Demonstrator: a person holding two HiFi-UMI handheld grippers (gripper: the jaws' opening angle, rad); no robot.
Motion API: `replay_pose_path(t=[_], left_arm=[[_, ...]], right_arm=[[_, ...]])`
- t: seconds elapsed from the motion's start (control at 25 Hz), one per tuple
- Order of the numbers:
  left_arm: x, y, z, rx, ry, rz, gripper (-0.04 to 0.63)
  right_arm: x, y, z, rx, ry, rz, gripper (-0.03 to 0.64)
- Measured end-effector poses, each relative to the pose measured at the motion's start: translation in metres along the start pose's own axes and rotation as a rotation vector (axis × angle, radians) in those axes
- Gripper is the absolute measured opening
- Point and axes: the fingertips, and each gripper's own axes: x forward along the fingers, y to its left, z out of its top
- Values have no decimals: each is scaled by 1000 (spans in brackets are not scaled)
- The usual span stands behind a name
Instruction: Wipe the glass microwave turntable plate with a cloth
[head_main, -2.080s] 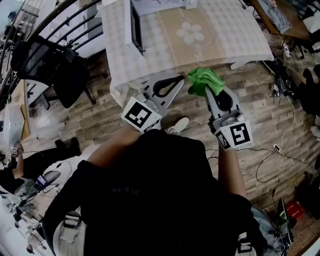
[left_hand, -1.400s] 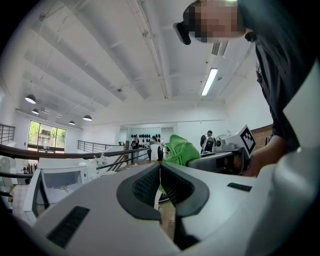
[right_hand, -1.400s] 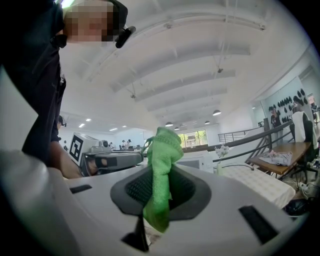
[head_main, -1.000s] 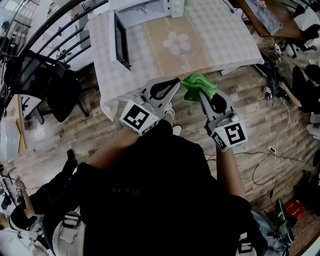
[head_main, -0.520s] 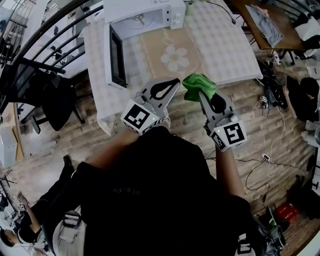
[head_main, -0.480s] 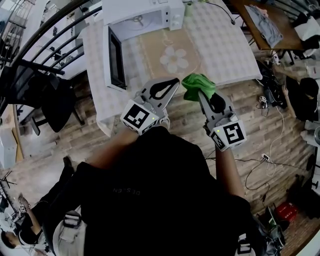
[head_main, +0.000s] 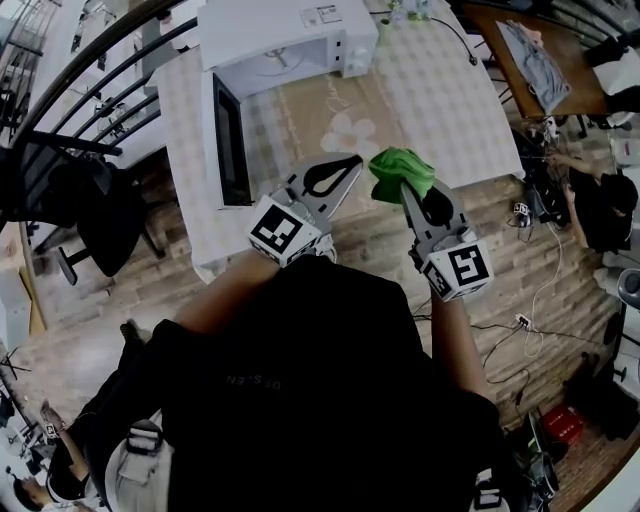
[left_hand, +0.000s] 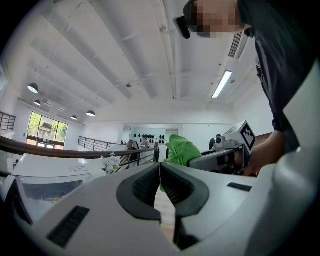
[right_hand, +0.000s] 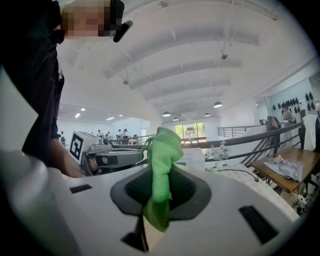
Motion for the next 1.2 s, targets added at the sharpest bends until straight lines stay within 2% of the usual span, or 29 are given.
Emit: replay_pose_path(t=[0.36, 0.64, 0.92, 1.2], left_arm=[[15, 40, -8, -17, 9, 10, 21], [22, 59, -17, -39, 12, 74, 21], [39, 71, -20, -29, 21, 164, 21], [56, 83, -29, -38, 37, 283, 21]], right_arm=[[38, -23, -8, 17, 36, -2, 74], [52, -48, -13, 5, 71, 8, 74], [72, -82, -20, -53, 111, 88, 74], [110, -118, -46, -167, 208, 188, 74]])
